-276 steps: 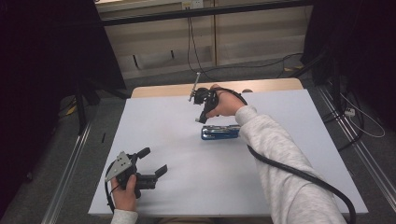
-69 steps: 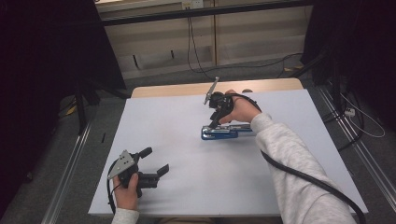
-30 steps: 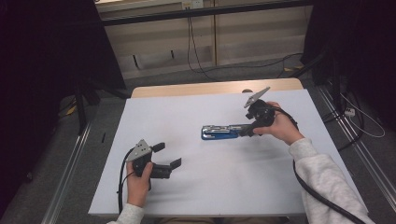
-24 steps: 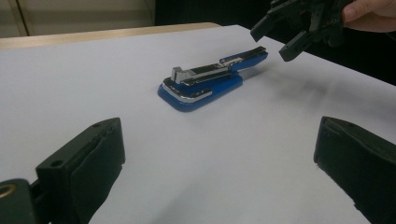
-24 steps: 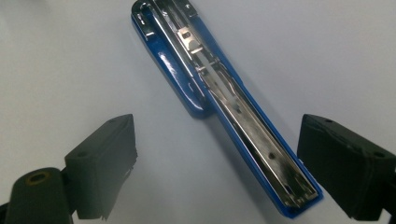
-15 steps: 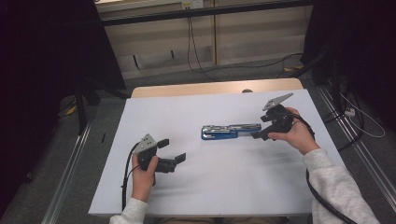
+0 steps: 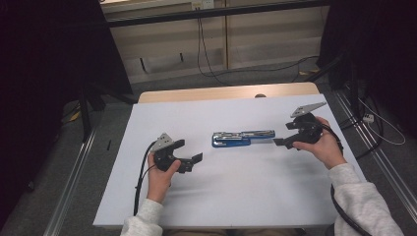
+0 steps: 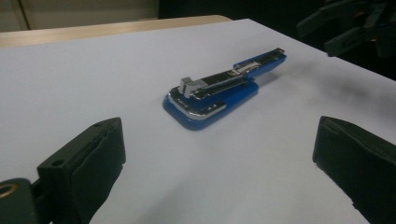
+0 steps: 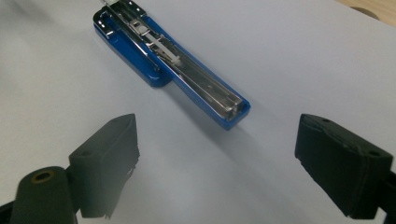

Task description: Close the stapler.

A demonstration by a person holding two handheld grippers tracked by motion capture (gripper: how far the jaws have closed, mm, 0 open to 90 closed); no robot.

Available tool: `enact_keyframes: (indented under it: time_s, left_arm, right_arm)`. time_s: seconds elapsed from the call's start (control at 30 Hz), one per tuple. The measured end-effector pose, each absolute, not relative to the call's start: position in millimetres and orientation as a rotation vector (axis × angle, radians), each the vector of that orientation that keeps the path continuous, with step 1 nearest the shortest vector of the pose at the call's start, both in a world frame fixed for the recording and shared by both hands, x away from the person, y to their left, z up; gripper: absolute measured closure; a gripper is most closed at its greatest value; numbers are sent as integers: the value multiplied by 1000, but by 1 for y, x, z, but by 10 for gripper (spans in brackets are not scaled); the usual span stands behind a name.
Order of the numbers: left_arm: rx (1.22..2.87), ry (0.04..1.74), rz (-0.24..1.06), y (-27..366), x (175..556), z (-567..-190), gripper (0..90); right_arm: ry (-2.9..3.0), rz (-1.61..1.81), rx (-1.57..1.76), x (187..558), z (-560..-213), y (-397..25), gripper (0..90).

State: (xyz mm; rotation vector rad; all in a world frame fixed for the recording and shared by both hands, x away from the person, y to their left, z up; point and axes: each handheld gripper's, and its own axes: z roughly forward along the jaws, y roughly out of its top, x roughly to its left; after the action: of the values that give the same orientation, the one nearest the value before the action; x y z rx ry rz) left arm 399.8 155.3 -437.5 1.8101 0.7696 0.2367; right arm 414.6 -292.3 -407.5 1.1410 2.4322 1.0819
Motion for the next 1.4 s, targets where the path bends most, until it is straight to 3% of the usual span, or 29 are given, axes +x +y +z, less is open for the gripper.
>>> enact_keyframes:
  time_s: [0.23, 0.4, 0.53, 0.63, 0.67, 0.77, 0.83, 0.97, 1.17, 1.4]
  left_arm:
    - [1828, 834, 265, 146, 414, -438, 43]
    - [1868, 911, 299, 136, 424, -444, 146]
    - [1903, 964, 325, 127, 433, -452, 323]
    - [1918, 996, 347, 122, 438, -457, 494]
    - [1928, 1015, 348, 119, 442, -459, 589]
    - [1951, 1016, 372, 116, 444, -459, 680]
    - [1950, 1015, 338, 110, 447, -460, 788]
    - [2006, 1026, 332, 100, 452, -463, 853]
    - [2038, 1030, 276, 90, 458, -467, 886]
    - [2043, 1022, 296, 82, 458, -468, 889]
  right_arm:
    - [2385, 1042, 1153, 407, -410, -306, 288]
    - [2376, 1013, 1202, 408, -417, -309, 453]
    - [2398, 958, 1190, 408, -422, -305, 593]
    - [2420, 936, 1196, 408, -429, -301, 746]
    - [2433, 908, 1206, 410, -433, -297, 833]
    - [2432, 907, 1220, 412, -436, -294, 889]
    - [2420, 900, 1228, 416, -442, -288, 900]
    - [2409, 896, 1247, 421, -448, -286, 900]
    - [2389, 936, 1289, 426, -454, -288, 900]
    - [2382, 1000, 1287, 427, -455, -282, 900]
